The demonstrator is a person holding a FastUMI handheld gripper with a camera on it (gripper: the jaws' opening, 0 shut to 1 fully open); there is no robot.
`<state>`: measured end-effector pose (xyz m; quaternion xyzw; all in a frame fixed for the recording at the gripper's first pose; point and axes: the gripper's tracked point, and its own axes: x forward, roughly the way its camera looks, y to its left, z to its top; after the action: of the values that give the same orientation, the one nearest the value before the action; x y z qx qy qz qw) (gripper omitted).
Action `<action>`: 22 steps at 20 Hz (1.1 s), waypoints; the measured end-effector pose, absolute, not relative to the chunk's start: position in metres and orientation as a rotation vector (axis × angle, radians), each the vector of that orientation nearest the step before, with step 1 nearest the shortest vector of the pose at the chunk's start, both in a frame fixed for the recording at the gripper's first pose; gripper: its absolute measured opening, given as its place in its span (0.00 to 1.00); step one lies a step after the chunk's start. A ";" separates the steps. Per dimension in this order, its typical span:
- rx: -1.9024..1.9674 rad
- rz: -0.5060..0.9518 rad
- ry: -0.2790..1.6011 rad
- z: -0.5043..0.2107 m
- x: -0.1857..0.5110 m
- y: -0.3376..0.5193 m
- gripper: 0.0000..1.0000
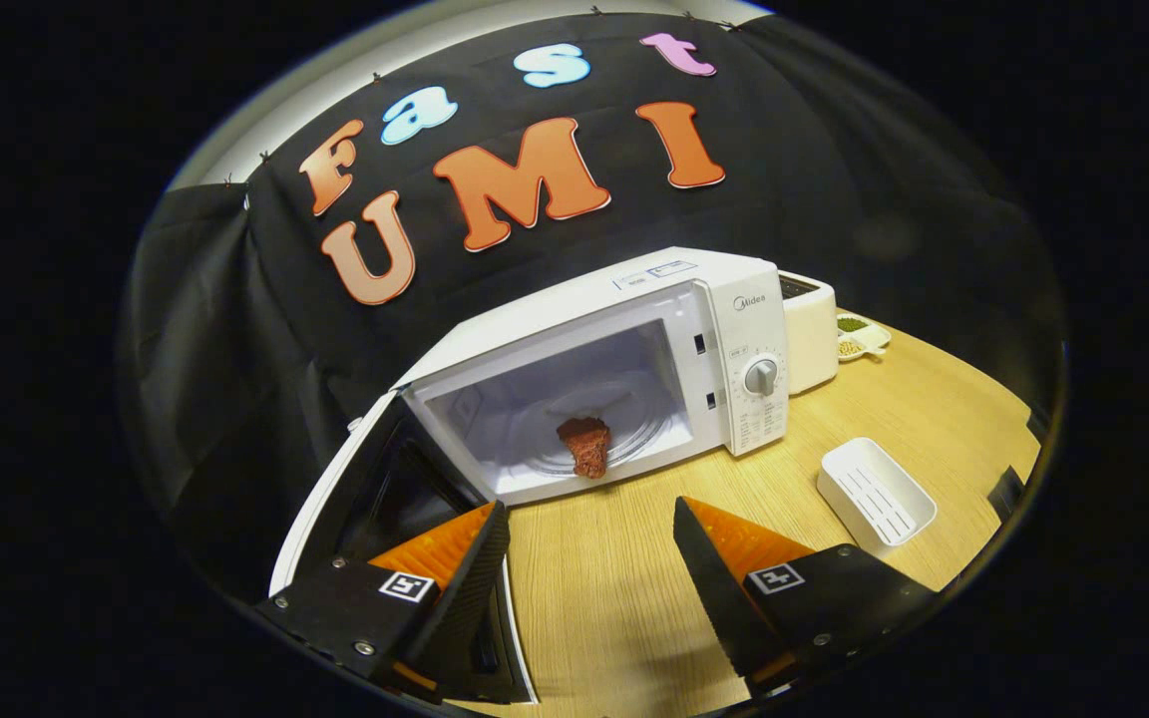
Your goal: Open the microwave, put the food inside, and close the microwave door.
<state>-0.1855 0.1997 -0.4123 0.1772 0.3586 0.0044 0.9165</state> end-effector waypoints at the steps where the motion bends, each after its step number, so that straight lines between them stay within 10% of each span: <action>1: 0.358 0.025 0.739 -0.409 -0.192 0.204 0.97; 10: 0.297 0.203 0.754 -0.381 -0.286 0.232 0.74; 17: 0.253 0.374 0.761 -0.361 -0.347 0.278 0.28; 22: 0.193 0.560 0.711 -0.338 -0.369 0.339 0.24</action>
<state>-0.3685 0.3391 -0.3384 0.0933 0.3427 0.2700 0.8949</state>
